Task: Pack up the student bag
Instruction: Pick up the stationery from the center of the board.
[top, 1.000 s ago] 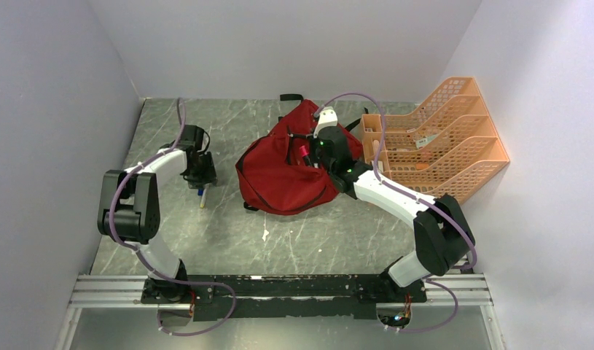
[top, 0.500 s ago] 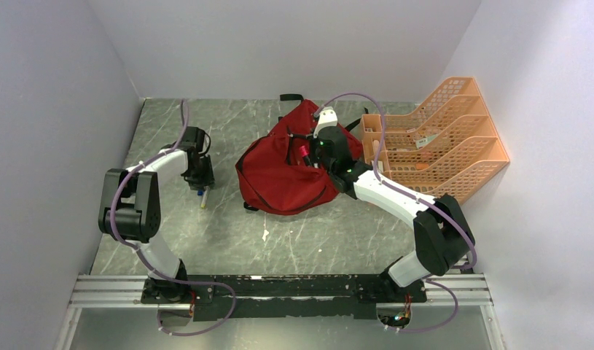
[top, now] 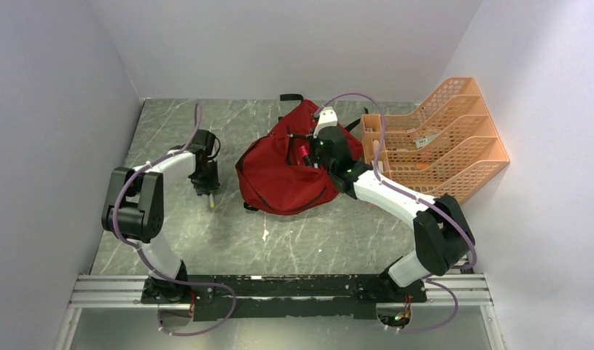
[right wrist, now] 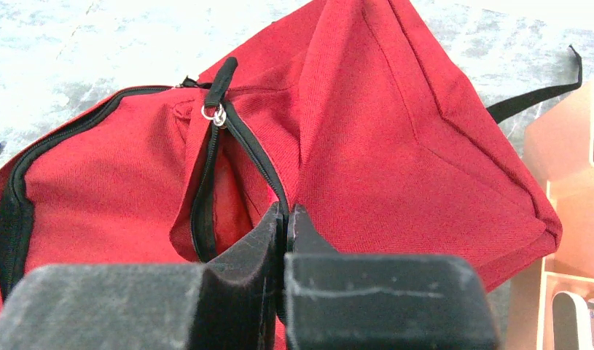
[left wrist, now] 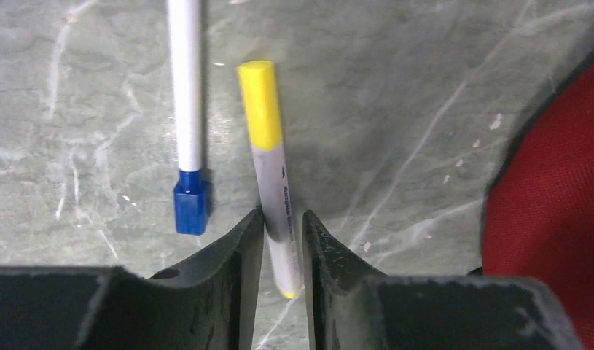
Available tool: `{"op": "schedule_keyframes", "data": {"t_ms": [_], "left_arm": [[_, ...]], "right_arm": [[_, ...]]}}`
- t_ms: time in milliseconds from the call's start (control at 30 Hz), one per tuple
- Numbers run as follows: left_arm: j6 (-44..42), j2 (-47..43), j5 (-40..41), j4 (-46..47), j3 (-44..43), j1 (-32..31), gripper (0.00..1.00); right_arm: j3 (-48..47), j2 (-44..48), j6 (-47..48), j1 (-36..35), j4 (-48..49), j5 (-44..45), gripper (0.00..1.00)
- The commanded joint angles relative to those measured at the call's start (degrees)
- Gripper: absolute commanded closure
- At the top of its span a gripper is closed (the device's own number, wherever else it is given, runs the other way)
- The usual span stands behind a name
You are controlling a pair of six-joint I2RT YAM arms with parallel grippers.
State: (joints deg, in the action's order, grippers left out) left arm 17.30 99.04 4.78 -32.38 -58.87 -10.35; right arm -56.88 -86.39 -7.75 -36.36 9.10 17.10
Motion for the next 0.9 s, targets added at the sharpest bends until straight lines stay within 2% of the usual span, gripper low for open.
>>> {"op": "schedule_keyframes", "data": {"t_ms": [0, 167, 367, 500, 667, 867], "left_arm": [[-0.93, 3.06, -0.69, -1.46, -0.63, -2.33, 0.72], [-0.95, 3.1, -1.12, -0.98, -0.28, -2.75, 0.82], [-0.73, -0.86, -1.92, -0.14, -1.69, -2.75, 0.95], [-0.61, -6.24, -4.09, 1.52, -2.9, -2.75, 0.95], [-1.35, -17.97, -15.58, 9.5, -2.92, -2.83, 0.95], [6.06, -26.16, -21.96, 20.27, -4.09, -4.55, 0.95]], "right_arm": [[-0.06, 0.74, -1.19, -0.54, 1.53, -0.89, 1.0], [-0.23, 0.67, -1.22, -0.52, 1.36, -1.14, 1.0], [-0.18, 0.83, -1.3, -0.48, 1.43, -1.29, 1.0], [0.36, 1.33, -1.69, -0.5, 1.79, -1.09, 1.0], [1.58, 3.39, -3.1, -0.29, 3.88, -2.21, 1.0], [0.51, 3.21, -1.81, -0.3, 3.33, -1.81, 1.0]]}}
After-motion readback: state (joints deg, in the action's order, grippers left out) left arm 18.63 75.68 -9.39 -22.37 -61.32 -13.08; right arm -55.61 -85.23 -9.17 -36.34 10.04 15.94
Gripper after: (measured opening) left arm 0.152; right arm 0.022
